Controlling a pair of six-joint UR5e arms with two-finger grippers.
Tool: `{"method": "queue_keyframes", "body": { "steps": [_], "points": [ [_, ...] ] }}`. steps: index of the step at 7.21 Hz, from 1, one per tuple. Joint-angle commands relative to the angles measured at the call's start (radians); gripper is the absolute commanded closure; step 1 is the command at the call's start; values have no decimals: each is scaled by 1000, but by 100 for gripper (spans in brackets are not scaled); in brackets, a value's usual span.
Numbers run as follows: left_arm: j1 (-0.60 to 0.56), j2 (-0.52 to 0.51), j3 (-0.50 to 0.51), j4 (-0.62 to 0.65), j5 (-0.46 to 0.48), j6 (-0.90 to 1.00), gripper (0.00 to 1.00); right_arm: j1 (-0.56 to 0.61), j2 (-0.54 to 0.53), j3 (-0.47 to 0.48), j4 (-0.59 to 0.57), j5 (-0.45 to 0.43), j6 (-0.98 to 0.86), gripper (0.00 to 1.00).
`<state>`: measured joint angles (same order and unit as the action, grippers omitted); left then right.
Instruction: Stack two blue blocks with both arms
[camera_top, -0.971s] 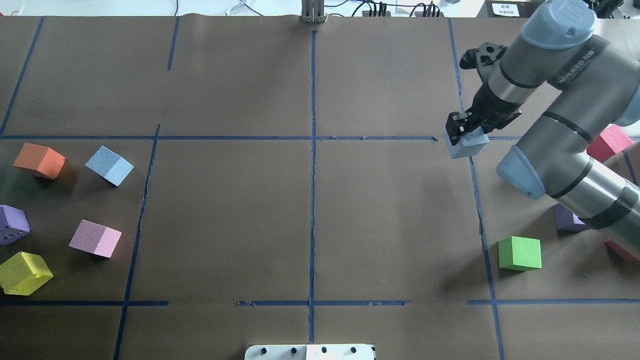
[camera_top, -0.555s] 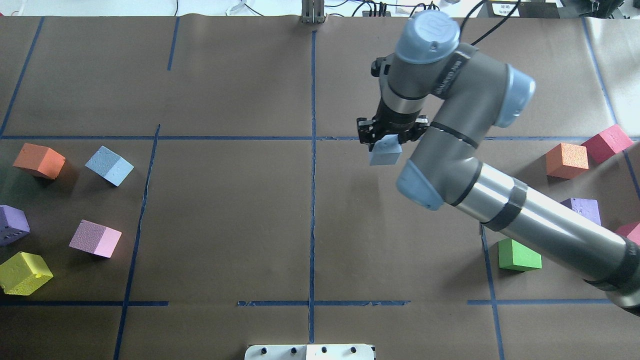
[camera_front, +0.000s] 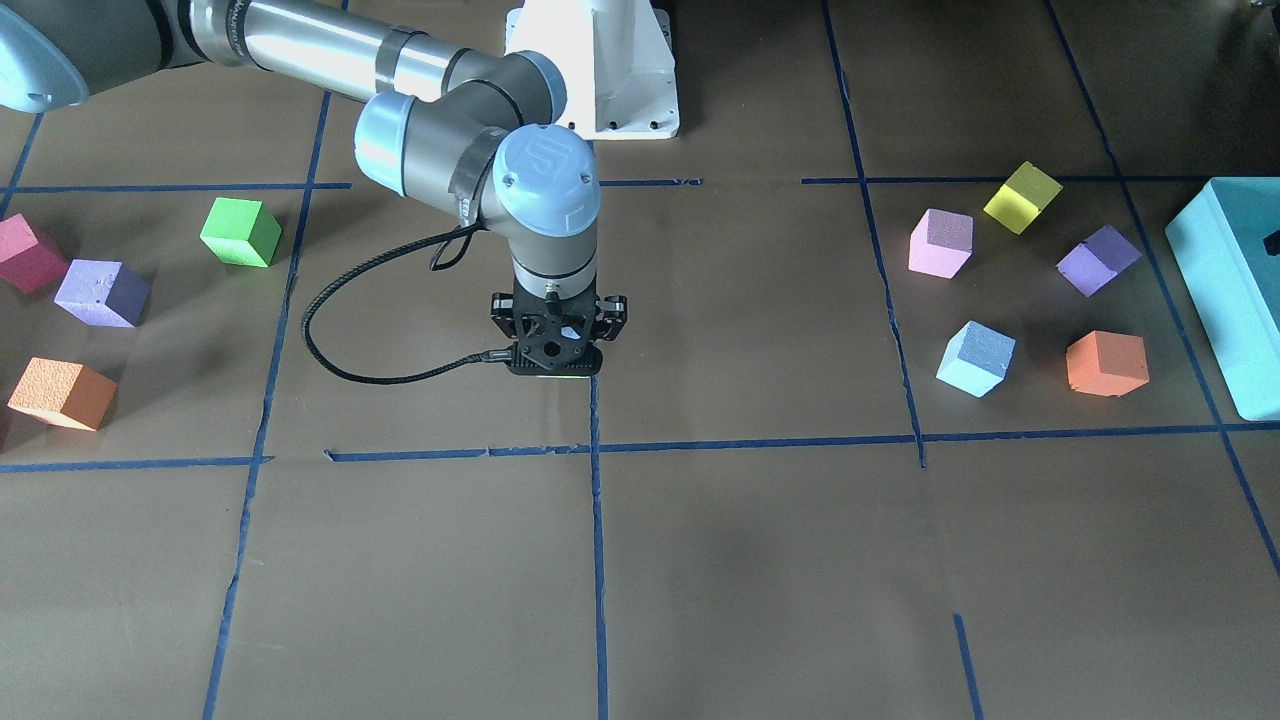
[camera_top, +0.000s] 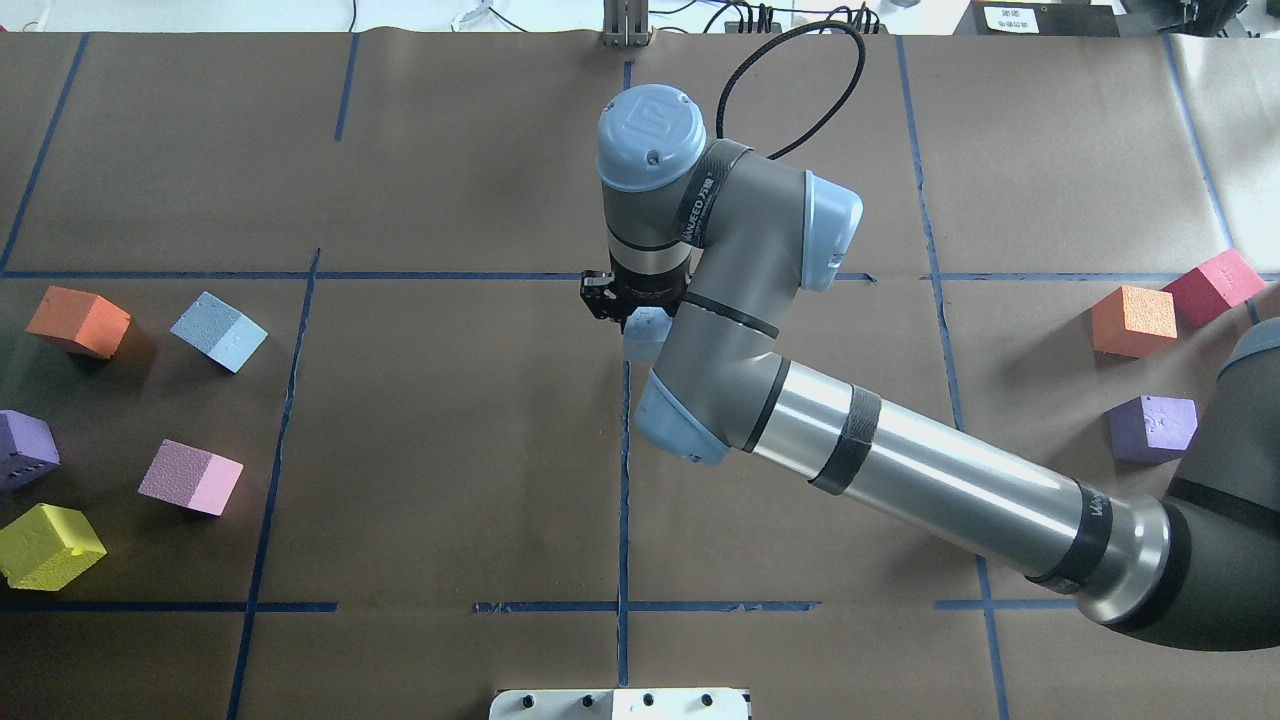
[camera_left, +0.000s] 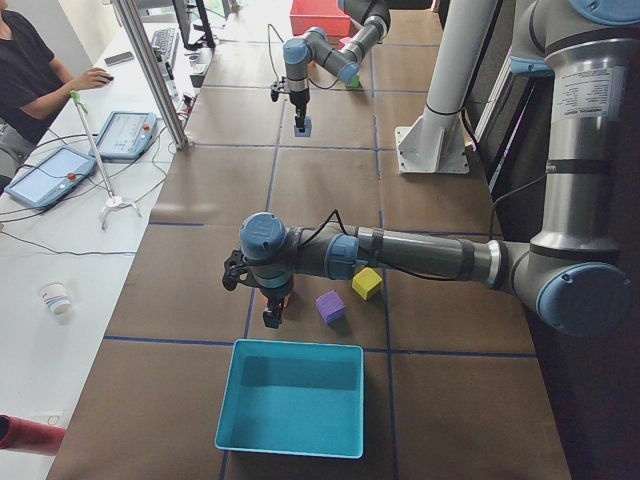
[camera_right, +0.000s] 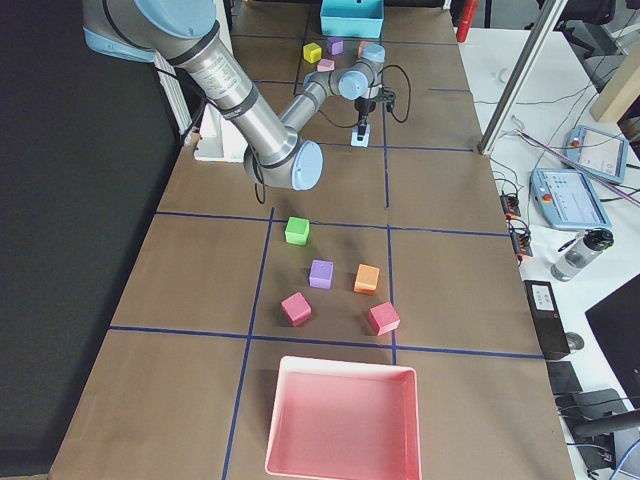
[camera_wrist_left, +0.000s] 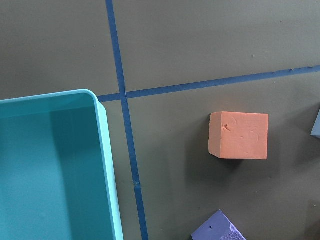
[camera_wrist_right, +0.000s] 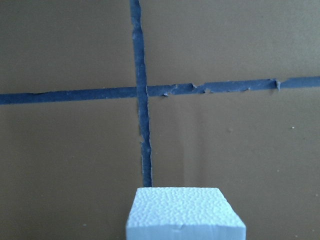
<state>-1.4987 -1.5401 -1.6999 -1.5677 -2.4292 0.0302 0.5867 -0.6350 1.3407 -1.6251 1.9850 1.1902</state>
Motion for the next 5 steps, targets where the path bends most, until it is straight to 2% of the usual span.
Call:
{"method": "queue_keyframes", "body": {
  "steps": [1, 3, 4, 5],
  "points": [
    [0, 0, 2, 0, -1, 1, 0, -19, 14, -52, 54, -6, 48, 98],
    [-2, 0, 0, 0, -1, 1, 0, -24, 14, -54, 56, -6, 45, 96],
    [-2, 0, 0, -2, -1, -1, 0, -25, 14, -54, 56, -6, 42, 87],
    [-2, 0, -1, -2, -1, 1, 0, -27, 12, -55, 56, -6, 36, 73]
  ]
}}
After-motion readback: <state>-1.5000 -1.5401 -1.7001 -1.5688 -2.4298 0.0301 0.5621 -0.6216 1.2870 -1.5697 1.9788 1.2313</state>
